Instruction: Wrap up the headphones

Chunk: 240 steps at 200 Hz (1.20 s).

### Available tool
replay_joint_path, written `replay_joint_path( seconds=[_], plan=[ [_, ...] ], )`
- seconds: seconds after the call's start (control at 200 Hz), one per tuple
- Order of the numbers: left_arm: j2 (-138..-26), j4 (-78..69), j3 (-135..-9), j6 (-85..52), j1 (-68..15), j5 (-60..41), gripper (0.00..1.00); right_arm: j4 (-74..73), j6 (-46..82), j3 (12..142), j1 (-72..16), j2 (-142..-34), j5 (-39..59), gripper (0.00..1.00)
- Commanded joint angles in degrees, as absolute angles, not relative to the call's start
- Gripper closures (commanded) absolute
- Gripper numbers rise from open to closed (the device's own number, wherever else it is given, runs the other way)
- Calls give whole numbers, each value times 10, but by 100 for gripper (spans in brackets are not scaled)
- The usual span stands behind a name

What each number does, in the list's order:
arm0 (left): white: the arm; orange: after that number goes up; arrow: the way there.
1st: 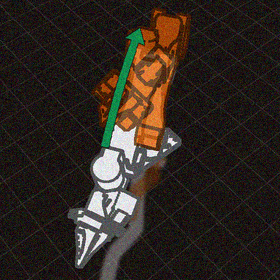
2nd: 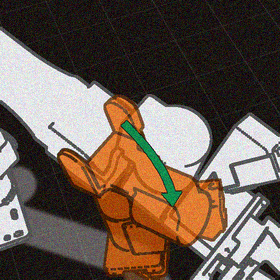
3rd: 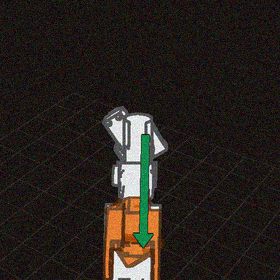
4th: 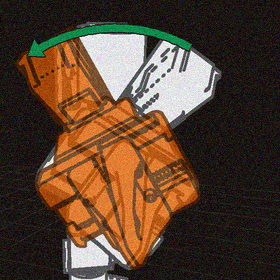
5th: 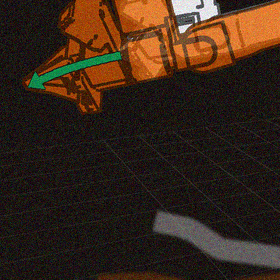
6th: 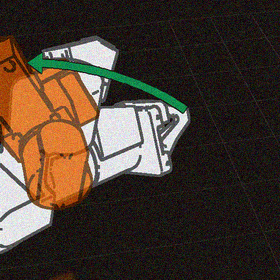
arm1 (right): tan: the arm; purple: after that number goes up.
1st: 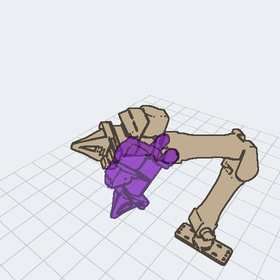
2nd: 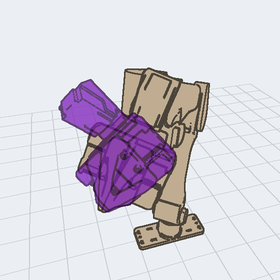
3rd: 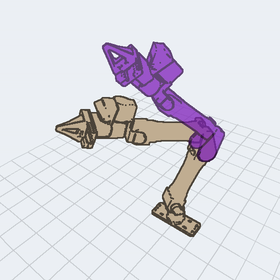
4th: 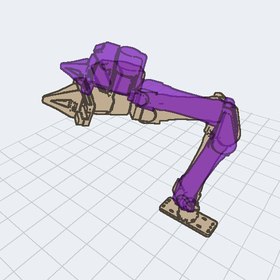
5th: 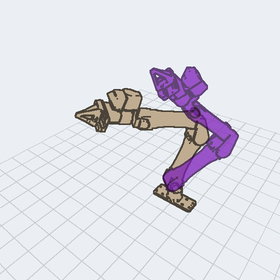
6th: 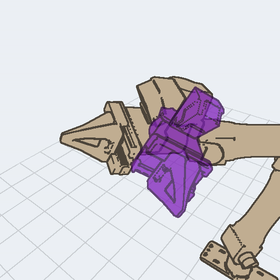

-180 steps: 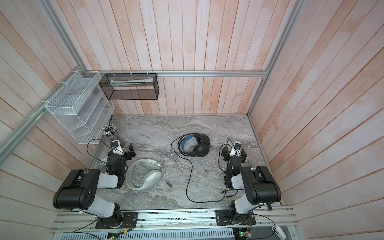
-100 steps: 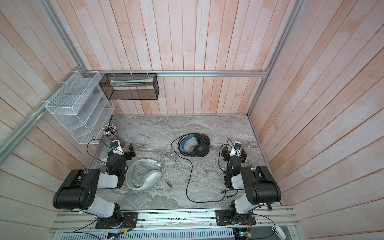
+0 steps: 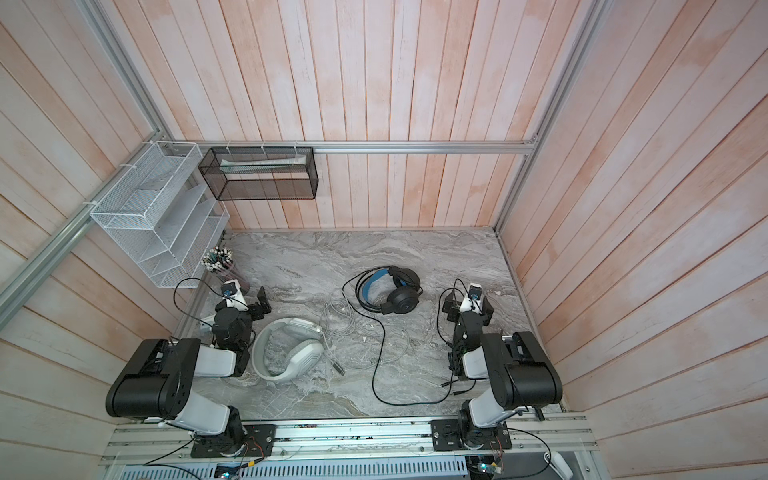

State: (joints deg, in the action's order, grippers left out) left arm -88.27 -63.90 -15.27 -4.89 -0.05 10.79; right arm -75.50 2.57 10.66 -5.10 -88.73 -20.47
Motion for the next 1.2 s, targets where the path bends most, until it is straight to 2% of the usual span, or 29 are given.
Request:
replay_joint_path(
  seconds=[0.0, 0.405, 0.5, 0.57, 0.665, 0.735, 0.915, 1.01, 1.04, 1.105, 1.195],
  plan=[
    [-879, -648, -155, -40, 0, 110, 1, -772, 28, 114, -51, -887, -203, 2],
    [-879, -649, -155, -40, -1, 111, 1, -777, 27, 111, -52, -885, -203, 2],
    [-873, -664, -149, -38, 0, 113, 1, -777, 3, 103, -65, -852, -206, 2],
    [-828, -624, -149, -30, -4, 102, 1, -645, 0, 146, -107, -790, -292, 2],
    [-737, -501, -186, -34, -12, 130, 1, -514, 30, 191, -111, -719, -251, 2],
    [-661, -362, -240, -118, -11, 168, 2, -462, 69, 205, -116, -659, -241, 2],
    [-569, 56, -444, -197, -7, 131, 1, -172, 295, 344, -112, -552, -255, 2],
    [-526, 253, -487, -370, 2, 157, 1, -9, 427, 412, -107, -552, -269, 2],
    [-509, 290, -490, -411, 12, 138, 1, 39, 464, 426, -101, -555, -261, 2],
    [-464, 306, -480, -388, 46, 46, 1, 40, 419, 440, -85, -569, -172, 2],
    [-419, 370, -493, -376, 45, 31, 1, 73, 374, 466, -86, -585, -113, 2]
  ],
)
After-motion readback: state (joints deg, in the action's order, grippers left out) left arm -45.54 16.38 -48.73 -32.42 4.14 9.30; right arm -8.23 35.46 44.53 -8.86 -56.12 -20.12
